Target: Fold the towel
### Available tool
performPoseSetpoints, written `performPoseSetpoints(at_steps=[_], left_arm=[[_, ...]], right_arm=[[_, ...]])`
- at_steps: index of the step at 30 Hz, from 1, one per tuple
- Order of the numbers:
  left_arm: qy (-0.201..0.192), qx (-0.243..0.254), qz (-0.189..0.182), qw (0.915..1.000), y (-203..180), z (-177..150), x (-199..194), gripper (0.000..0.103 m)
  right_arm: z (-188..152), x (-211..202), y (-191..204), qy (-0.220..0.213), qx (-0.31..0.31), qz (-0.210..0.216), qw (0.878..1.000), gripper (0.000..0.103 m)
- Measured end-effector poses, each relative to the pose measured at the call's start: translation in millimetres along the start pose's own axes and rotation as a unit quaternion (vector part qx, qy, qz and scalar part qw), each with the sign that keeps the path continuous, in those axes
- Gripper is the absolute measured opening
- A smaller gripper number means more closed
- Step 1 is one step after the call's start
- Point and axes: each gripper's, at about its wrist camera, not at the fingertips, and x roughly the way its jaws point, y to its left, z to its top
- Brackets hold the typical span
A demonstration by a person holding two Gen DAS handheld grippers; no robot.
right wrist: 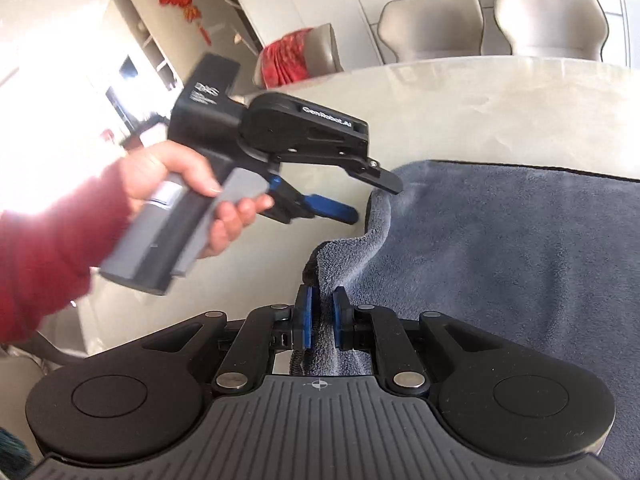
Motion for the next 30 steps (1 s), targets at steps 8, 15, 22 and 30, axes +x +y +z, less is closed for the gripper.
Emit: performPoseSetpoints(at_steps=[8,15,22,30], left_arm=[[-0.018,0.009,-0.009,0.9998,-23,12,14,0.013],[-0.033,0.100,-0.035,0.9938,-95,9,14,0.012],[-0.020,0.177,-0.063,0.9820,-176,-7,41,0.011],[0.025,0.256,-0.061,0.9644,-242,-54,91,0.011]], right_arm=[[1,-18,-14,-0.025,0.026,-0.001,0.999,0.011],[-9,-35,-32,-0.085,0.088,-0.010,0.992,0.011],[-37,-42,-42,-0.124,0.149,-0.059,0.979,0.011],[-78,-67,-73,-0.129,0.219,-0.103,0.962,0.013]])
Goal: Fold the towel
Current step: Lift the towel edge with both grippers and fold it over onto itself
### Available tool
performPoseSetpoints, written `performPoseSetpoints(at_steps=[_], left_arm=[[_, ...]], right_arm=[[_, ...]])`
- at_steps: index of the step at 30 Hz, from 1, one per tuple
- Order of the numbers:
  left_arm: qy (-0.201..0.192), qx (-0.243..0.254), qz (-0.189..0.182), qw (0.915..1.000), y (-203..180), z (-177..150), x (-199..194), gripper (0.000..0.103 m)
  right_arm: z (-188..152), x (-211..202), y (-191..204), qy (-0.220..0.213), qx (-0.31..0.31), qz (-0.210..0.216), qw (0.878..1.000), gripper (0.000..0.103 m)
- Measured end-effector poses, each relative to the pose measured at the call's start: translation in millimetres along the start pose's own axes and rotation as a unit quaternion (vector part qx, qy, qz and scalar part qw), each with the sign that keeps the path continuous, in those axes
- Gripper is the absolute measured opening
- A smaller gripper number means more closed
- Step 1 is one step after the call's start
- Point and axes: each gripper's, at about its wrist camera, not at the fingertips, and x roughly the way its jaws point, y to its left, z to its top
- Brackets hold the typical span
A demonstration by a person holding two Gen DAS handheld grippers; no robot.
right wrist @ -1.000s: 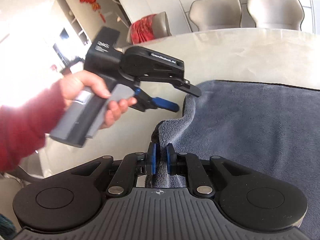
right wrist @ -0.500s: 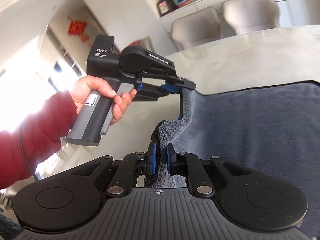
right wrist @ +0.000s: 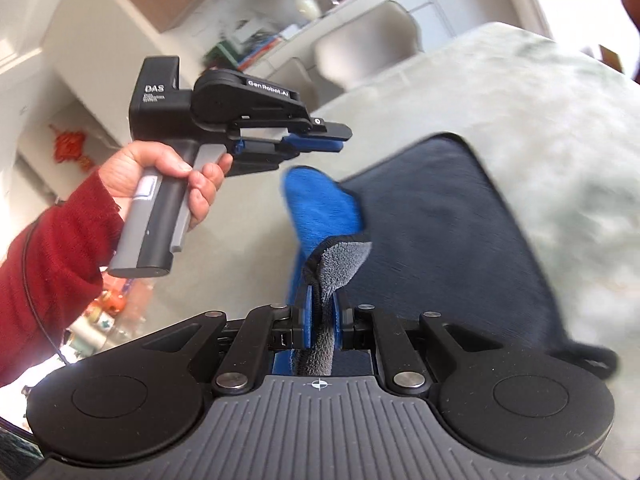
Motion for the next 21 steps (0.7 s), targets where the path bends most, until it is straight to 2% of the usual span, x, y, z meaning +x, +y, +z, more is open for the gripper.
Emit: performPoseSetpoints(at_steps=[2,3,5,6,7,9,11,16,18,19,21], left_arm=[[0.012,0.021,0.017,0.9996,-8,-5,4,0.014],[0.018,0.033,0.033,0.9988,-9,-7,6,0.016],[0.028,0.038,0.060,0.9970,-4,-6,8,0.027],[0.031,0.034,0.071,0.9964,-1,-6,7,0.037],[0.033,0.030,0.077,0.9960,7,-8,3,0.047],[0.043,0.025,0.096,0.9941,17,-8,-1,0.054],[0.055,0.023,0.110,0.9921,22,-9,-4,0.054],[0.086,0.015,0.128,0.9879,33,-16,4,0.055],[0.089,0.024,0.134,0.9867,31,-16,10,0.057],[0.091,0.030,0.137,0.9859,28,-16,11,0.061],[0.102,0.053,0.146,0.9826,23,-15,15,0.062]], right_arm=[[-3,5,-11,0.017,0.014,-0.003,1.000,0.018],[-3,7,-15,0.023,0.016,0.000,1.000,0.024],[-1,5,-20,0.031,0.010,0.008,0.999,0.039],[1,6,-22,0.033,0.008,0.010,0.999,0.045],[4,9,-26,0.033,0.006,0.012,0.999,0.045],[8,14,-29,0.033,0.005,0.017,0.999,0.048],[13,21,-33,0.036,0.007,0.021,0.999,0.053],[24,31,-36,0.042,0.011,0.029,0.999,0.056],[27,34,-36,0.044,0.010,0.038,0.998,0.060],[29,38,-36,0.048,0.011,0.038,0.998,0.060],[30,42,-36,0.057,0.008,0.030,0.998,0.060]])
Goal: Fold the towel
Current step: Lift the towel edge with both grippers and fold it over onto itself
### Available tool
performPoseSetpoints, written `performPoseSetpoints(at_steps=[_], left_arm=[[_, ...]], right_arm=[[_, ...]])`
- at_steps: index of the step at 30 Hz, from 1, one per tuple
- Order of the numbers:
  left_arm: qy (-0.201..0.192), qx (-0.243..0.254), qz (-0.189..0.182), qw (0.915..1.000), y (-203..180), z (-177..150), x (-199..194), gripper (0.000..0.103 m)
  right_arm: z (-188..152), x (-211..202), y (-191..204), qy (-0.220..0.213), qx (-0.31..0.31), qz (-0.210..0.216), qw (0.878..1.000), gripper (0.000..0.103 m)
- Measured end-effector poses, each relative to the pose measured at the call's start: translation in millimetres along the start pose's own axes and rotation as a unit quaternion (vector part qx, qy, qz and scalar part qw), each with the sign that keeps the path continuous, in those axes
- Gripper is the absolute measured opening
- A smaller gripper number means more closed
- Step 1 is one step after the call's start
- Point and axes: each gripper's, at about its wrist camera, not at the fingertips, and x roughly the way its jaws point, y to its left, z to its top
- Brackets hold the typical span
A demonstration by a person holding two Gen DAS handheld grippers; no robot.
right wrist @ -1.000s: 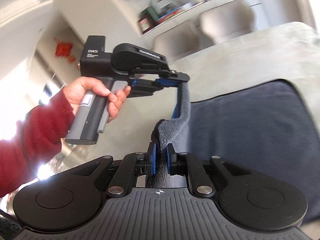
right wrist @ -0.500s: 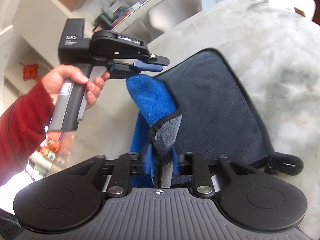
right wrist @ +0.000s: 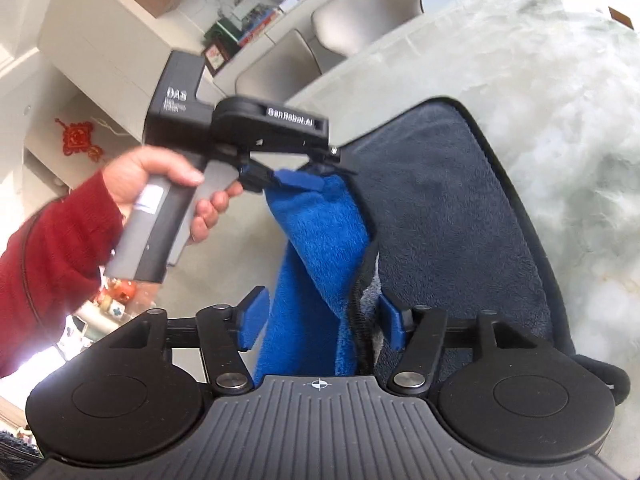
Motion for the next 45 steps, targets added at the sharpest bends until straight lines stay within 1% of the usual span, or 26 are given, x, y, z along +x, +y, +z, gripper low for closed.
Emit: performPoseSetpoints(at_steps=[2,5,6,8,9,11,12,13,14,16,19,23,26,27,30,32,34,36,39,41,42,44,45], left_arm=[[0.002,0.019,0.014,0.9997,-5,0,0,0.062],[-0.006,0.046,0.040,0.9981,-12,-9,-2,0.055],[-0.011,0.053,0.049,0.9973,-13,-12,-3,0.052],[-0.019,0.058,0.051,0.9968,-12,-17,-6,0.049],[-0.024,0.060,0.053,0.9965,-11,-20,-8,0.044],[-0.032,0.059,0.054,0.9963,-7,-23,-11,0.033],[-0.036,0.059,0.054,0.9961,-6,-23,-10,0.022],[-0.038,0.060,0.053,0.9961,-8,-21,-6,0.012],[-0.040,0.056,0.047,0.9966,-4,-22,-8,0.009],[-0.043,0.046,0.035,0.9974,-1,-22,-10,0.007],[-0.052,0.042,0.026,0.9974,-8,-16,-8,0.007],[-0.082,0.053,0.002,0.9952,-19,-14,-28,0.007],[-0.109,0.062,-0.022,0.9919,-33,-4,-39,0.007],[-0.111,0.067,-0.028,0.9912,-41,2,-38,0.007],[-0.123,0.084,-0.040,0.9880,-55,5,-42,0.007],[-0.131,0.100,-0.047,0.9853,-68,9,-42,0.007],[-0.133,0.113,-0.048,0.9835,-78,11,-38,0.007],[-0.126,0.118,-0.047,0.9838,-86,14,-27,0.007],[-0.117,0.121,-0.045,0.9848,-94,14,-11,0.007],[-0.113,0.122,-0.045,0.9851,-97,13,-2,0.007],[-0.108,0.124,-0.041,0.9855,-99,13,2,0.007],[-0.106,0.129,-0.035,0.9853,-100,11,3,0.007],[-0.105,0.131,-0.033,0.9852,-100,10,4,0.007]], right_arm=[[2,2,0,0.010,-0.005,-0.006,1.000,0.060],[-3,-7,2,0.016,-0.013,0.001,1.000,0.058],[-4,-8,2,0.016,-0.016,0.002,1.000,0.056],[-5,-10,2,0.017,-0.022,0.000,1.000,0.049],[-5,-11,1,0.019,-0.026,-0.001,0.999,0.045],[-8,-17,4,0.016,-0.037,0.000,0.999,0.031],[-8,-19,6,0.015,-0.045,0.001,0.999,0.020],[-8,-19,7,0.013,-0.053,0.002,0.999,0.014],[-7,-21,9,0.009,-0.063,0.001,0.998,0.013],[-6,-25,12,0.000,-0.071,-0.002,0.997,0.011],[-6,-34,11,-0.013,-0.067,-0.003,0.998,0.009],[-8,-43,8,-0.022,-0.060,-0.009,0.998,0.008],[-11,-50,5,-0.027,-0.047,-0.016,0.998,0.008],[-12,-52,4,-0.031,-0.043,-0.018,0.998,0.008],[-14,-64,1,-0.053,-0.019,-0.023,0.998,0.007],[-16,-68,-3,-0.057,-0.009,-0.038,0.998,0.007],[-19,-68,-8,-0.054,-0.003,-0.048,0.997,0.008],[-21,-68,-14,-0.052,0.011,-0.060,0.997,0.008],[-23,-66,-23,-0.047,0.024,-0.063,0.997,0.009],[-23,-67,-29,-0.051,0.036,-0.064,0.996,0.010],[-23,-67,-31,-0.050,0.042,-0.060,0.996,0.011],[-22,-67,-35,-0.054,0.054,-0.058,0.995,0.018],[-21,-67,-36,-0.053,0.058,-0.055,0.995,0.027]])
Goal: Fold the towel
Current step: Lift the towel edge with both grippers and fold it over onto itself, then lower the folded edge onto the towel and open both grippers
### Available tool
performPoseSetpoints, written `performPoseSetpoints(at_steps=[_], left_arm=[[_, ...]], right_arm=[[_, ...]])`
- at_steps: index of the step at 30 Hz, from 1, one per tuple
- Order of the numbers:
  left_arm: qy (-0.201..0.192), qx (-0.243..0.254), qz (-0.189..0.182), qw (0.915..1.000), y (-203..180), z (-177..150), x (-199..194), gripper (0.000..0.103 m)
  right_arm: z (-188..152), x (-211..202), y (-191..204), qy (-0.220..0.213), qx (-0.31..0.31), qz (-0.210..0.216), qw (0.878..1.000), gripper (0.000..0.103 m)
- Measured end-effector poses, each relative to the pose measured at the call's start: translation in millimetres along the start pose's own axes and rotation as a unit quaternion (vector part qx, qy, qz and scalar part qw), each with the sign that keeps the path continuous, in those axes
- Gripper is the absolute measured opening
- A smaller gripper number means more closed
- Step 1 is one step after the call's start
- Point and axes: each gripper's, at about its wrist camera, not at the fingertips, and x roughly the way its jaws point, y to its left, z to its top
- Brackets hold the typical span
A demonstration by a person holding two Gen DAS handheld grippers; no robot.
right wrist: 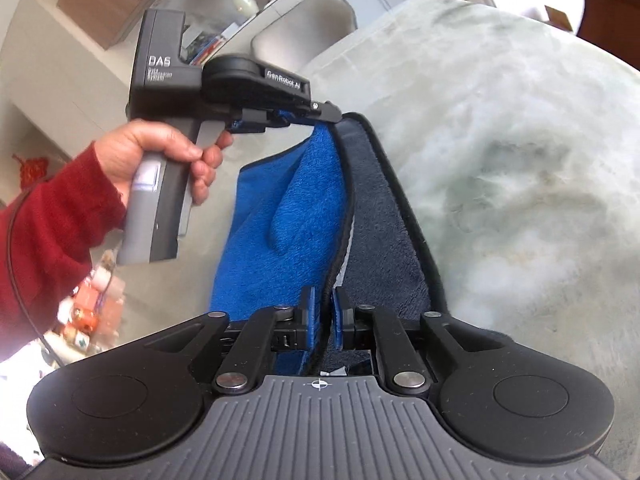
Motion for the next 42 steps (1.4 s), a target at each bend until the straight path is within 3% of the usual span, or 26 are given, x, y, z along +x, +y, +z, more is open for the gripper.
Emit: performPoseSetpoints(at_steps=[1,5,6,7,8,16,29,32,34,37,42], left_arm=[[0.000,0.000,0.002,1.0000,-1,0,1,0.007],[0.006,0.002,0.004,1.0000,0,0,1,0.008],[0.007,0.002,0.005,1.0000,0,1,3,0.008],[0.008,0.003,0.006,1.0000,0,2,5,0.008],[0.009,0.003,0.006,0.9999,0,3,7,0.008],[0.001,0.009,0.014,0.9999,0,10,9,0.009],[0.001,0.032,0.019,0.9993,-13,12,16,0.011],[0.000,0.035,0.019,0.9992,-14,12,21,0.018],[-0.006,0.040,0.028,0.9988,-15,12,23,0.035],[-0.022,0.043,0.051,0.9975,-12,13,19,0.048],[-0.052,0.033,0.083,0.9947,8,16,5,0.059]], right_arm=[[1,2,-1,0.005,0.003,0.005,1.000,0.033],[1,13,1,0.020,-0.005,0.008,1.000,0.033],[0,15,1,0.019,-0.007,0.011,1.000,0.028],[-1,15,2,0.017,-0.009,0.014,1.000,0.008],[-1,15,3,0.013,-0.011,0.017,1.000,0.005],[9,4,3,-0.018,-0.025,0.021,0.999,0.005],[7,-17,-4,-0.024,-0.015,-0.001,1.000,0.005],[6,-16,-5,-0.016,-0.010,-0.021,1.000,0.005],[5,-14,-6,-0.011,-0.014,-0.036,0.999,0.006],[4,-16,-4,-0.012,-0.018,-0.045,0.999,0.008],[5,-23,-4,-0.018,-0.029,-0.085,0.996,0.010]])
